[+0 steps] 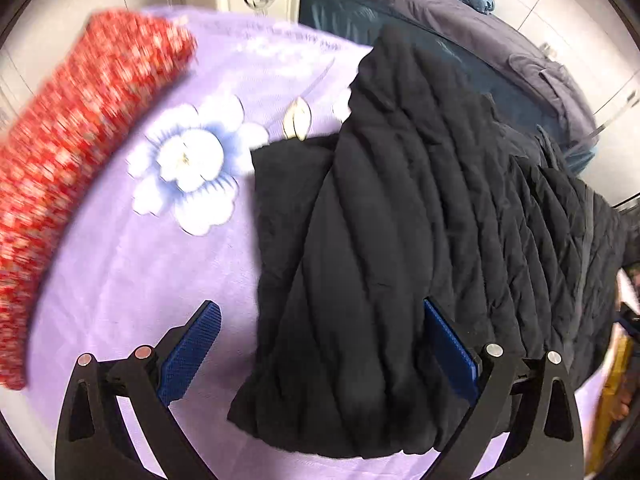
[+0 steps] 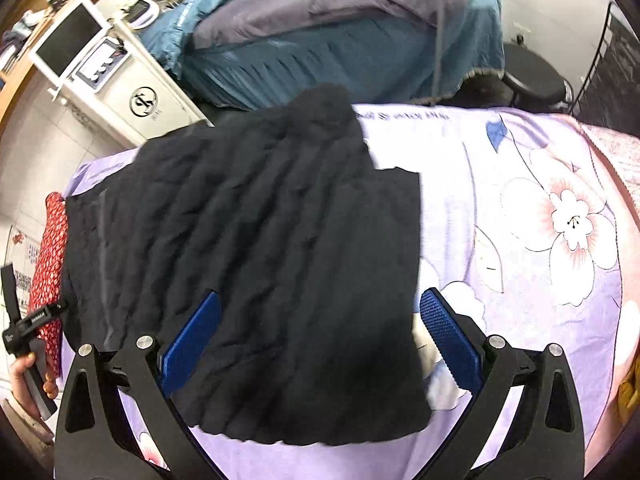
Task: Fold large clothes
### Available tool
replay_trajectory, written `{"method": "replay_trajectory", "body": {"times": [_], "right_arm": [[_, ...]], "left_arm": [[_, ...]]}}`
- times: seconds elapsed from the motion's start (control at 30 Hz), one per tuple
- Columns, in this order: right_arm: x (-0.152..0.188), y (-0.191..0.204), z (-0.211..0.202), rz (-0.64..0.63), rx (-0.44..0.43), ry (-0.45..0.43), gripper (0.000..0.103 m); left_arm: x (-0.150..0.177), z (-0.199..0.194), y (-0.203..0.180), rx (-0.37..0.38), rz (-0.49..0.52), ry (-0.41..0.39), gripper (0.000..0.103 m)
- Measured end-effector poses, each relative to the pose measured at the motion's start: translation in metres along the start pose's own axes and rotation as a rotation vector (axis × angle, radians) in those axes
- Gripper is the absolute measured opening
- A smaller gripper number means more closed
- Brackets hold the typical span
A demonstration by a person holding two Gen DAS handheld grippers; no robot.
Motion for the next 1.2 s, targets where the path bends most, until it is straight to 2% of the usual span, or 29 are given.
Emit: {"method": "replay_trajectory", "body": {"times": [0.1,0.23,0.3,0.47,0.67,0.77,0.97,1.07,1.2], "right_arm": [[-0.012,-0.017,0.011,0.007,0.015,0.028,0.098],[-0.009,-0.032,0.034,0.002,0.009,0.130,0.098],[-0.007,-0.038,0.046,0.024,-0.040,0.193,0.098],[-0.006,-0.055,0.074,0.134,-0.177,0.310,0.098],[-0.012,-0.055,0.085,0.110,-0.247,0.337,0.098],[-0.024,-0.043,0.092,0.099,-0.311,0.353,0.098],[-0.026,-0.036,0.100,0.117,-0.290,0.337,0.098],[-0.018,-0.036,0.092,0.132,-0.259,0.301,0.092],[-0.009,-0.030,0.079,0.173,-0.262,0.265,0.061]], "left_arm": [[-0.001,0.015,0.009,0.083,-0.029,0.042,0.098],[0.000,0.034,0.020,0.205,-0.092,0.102,0.098],[0.003,0.043,0.024,0.268,-0.130,0.126,0.098],[0.004,0.053,0.029,0.338,-0.116,0.151,0.098],[-0.007,0.063,0.034,0.380,-0.062,0.195,0.098],[-0.015,0.067,0.028,0.384,-0.039,0.196,0.098],[-0.024,0.072,0.027,0.363,-0.049,0.168,0.098],[-0.021,0.067,0.018,0.355,-0.060,0.142,0.098],[-0.019,0.062,0.012,0.378,-0.093,0.126,0.093]]}}
Point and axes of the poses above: each gripper's, at about its wrist camera, not at the fingertips, and z roughly the way its jaws point, y to its left, x to its underside, the point moved 4 cm from there along z, roughly the way its jaws point, and after that the axes turned 12 degrees about z, right-handed, at the moved point
